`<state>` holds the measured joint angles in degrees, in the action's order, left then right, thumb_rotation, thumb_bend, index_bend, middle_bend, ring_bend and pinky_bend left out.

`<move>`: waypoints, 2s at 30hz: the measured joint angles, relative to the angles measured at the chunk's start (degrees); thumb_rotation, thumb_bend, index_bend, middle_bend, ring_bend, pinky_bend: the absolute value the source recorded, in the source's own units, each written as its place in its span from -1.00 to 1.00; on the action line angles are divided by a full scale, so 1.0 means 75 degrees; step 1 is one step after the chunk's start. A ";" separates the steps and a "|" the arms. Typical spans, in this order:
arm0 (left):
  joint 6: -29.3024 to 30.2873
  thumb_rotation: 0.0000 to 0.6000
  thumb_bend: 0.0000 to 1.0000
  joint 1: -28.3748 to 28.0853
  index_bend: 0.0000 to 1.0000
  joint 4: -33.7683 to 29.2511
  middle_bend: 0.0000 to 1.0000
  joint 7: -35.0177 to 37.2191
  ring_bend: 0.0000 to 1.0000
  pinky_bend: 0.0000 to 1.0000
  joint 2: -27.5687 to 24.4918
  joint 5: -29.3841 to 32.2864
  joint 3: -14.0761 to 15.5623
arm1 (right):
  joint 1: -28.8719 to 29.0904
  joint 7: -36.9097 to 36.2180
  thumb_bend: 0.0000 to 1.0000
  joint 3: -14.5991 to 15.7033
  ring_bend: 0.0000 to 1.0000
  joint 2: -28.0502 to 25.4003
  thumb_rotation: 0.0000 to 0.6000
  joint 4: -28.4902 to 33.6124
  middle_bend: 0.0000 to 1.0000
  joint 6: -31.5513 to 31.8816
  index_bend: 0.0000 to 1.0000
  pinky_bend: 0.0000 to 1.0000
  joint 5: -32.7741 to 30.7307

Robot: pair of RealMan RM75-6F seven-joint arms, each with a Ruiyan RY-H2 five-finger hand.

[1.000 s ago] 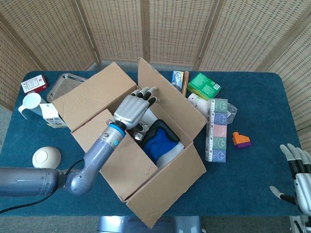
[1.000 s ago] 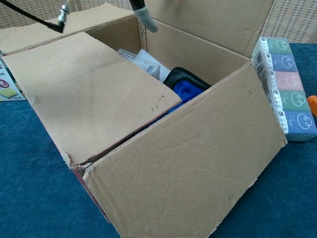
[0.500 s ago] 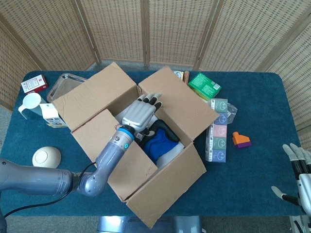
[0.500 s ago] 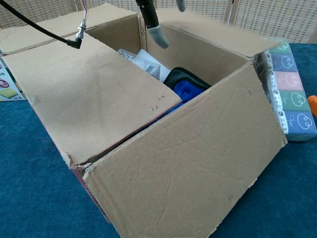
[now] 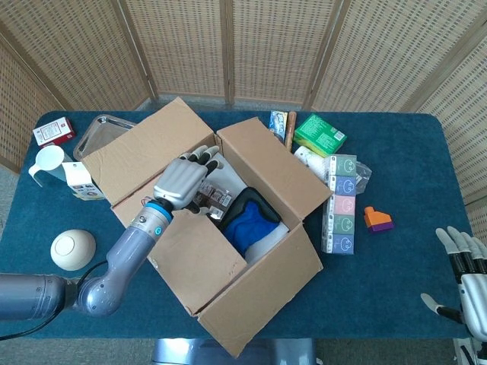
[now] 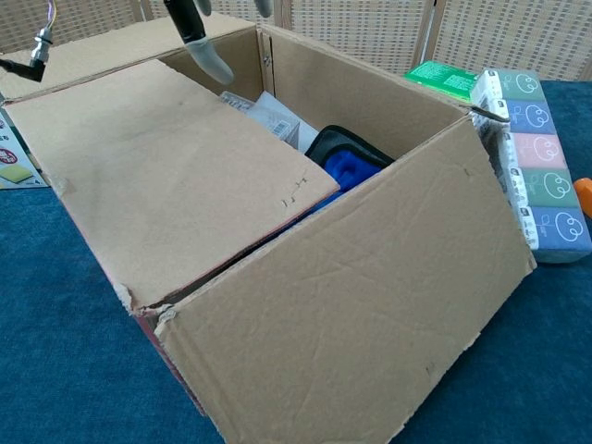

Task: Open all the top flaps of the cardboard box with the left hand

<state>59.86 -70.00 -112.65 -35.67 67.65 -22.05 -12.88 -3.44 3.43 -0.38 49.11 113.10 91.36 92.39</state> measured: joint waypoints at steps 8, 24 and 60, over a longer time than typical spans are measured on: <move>0.0064 0.67 -1.00 0.0120 -0.32 0.0017 -0.74 0.0376 -0.93 -0.77 0.0105 0.0246 -0.0087 | 0.0036 0.0114 -1.00 -0.0029 -1.00 0.0069 1.00 -0.0014 -1.00 -0.0063 -1.00 -1.00 -0.0087; 0.0393 -0.35 -1.00 -0.0017 -0.11 -0.0078 -0.59 0.0193 -0.91 -0.86 0.0442 0.0602 -0.0287 | 0.0029 0.0111 -1.00 -0.0020 -1.00 0.0077 1.00 -0.0024 -1.00 -0.0042 -1.00 -1.00 -0.0063; -0.0181 -0.34 -1.00 -0.0395 -0.11 0.0059 -0.29 -0.0191 -0.56 -0.50 0.0549 0.2011 -0.0048 | -0.0006 0.0020 -1.00 -0.0026 -1.00 0.0054 1.00 -0.0049 -1.00 0.0045 -1.00 -1.00 -0.0042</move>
<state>58.51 -72.96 -112.21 -37.10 71.77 -6.97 -13.24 -3.49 3.58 -0.58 49.51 112.73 91.69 92.07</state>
